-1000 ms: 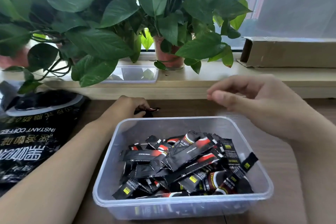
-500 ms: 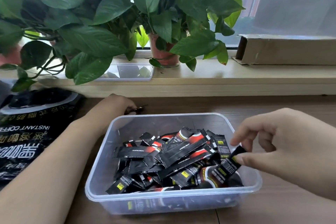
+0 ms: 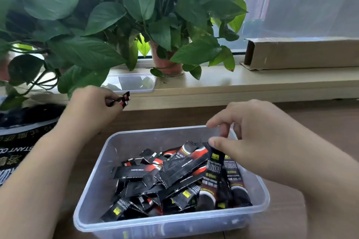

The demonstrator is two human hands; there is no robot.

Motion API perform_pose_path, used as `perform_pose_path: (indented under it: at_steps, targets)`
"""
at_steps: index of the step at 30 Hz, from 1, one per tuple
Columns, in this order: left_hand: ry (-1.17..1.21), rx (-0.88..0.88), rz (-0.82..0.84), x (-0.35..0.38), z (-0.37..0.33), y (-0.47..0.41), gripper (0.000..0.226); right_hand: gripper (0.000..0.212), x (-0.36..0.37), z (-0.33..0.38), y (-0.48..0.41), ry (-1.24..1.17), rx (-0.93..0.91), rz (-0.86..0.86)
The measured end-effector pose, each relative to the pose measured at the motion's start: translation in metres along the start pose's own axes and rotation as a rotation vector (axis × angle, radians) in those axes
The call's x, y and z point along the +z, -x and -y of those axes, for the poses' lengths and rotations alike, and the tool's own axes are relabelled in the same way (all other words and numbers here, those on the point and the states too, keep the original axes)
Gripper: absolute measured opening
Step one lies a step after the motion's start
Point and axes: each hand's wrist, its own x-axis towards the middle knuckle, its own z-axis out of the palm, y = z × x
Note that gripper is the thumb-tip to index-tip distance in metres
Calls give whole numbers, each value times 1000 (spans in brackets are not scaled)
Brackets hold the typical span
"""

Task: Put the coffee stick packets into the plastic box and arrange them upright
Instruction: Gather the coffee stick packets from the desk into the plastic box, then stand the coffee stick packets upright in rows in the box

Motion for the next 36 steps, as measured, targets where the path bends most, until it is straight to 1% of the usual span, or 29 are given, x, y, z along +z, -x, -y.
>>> perform_pose_path:
  at_steps: [2,4,5,6,8,10,11,13,15,17,18,19,20,22,23,25,27,28,29,30,32,36]
  targets:
    - [119,-22,-84,-18,-13,6,11,21,2,0,-5,-32,-9,-66]
    - [319,-67,-111,-32,-26,13,4,10,-1,2,-8,-129,1,-194]
    - [443,-91,-88,-38,-35,17,0,8,-3,1,-10,-166,4,-262]
    - [539,-102,-42,-43,-43,21,4,9,-5,0,-12,-193,3,-318]
    - [579,-41,111,-52,-65,30,10,12,-10,-2,-16,-225,9,-405]
    - [529,62,256,-56,-91,39,5,14,-12,-4,-21,-247,34,-485]
    - [503,100,312,-55,-105,44,8,14,-13,-5,-23,-264,42,-524]
    - [437,153,402,-49,-127,51,18,16,-13,-3,-28,-297,43,-575]
    - [380,186,516,-39,-138,55,27,16,-10,1,-31,-317,29,-578]
    - [440,151,644,-40,-139,54,34,17,-8,5,-34,-328,18,-566]
    - [509,108,660,-45,-136,51,35,17,-8,6,-35,-333,15,-558]
    - [596,70,638,-51,-131,48,31,17,-8,7,-35,-334,12,-549]
    - [663,45,578,-55,-124,43,28,18,-8,6,-35,-332,11,-536]
    - [731,34,402,-59,-104,33,26,21,-8,4,-35,-300,12,-465]
    - [746,37,318,-56,-91,29,26,23,-8,2,-34,-280,10,-389]
    - [723,62,200,-46,-67,25,25,19,-6,1,-32,-255,8,-160]
    - [685,99,194,-34,-46,28,21,8,-4,5,-29,-237,-7,114]
    - [715,96,215,-29,-40,31,19,4,-2,8,-29,-227,-22,231]
    - [778,87,235,-25,-35,35,18,8,1,11,-29,-216,-40,315]
    - [837,72,244,-21,-30,38,17,14,4,14,-30,-212,-55,367]
    - [894,61,255,-14,-24,43,13,23,11,19,-33,-185,-71,406]
    - [861,124,332,-8,-18,50,9,41,19,21,-37,-108,-33,471]
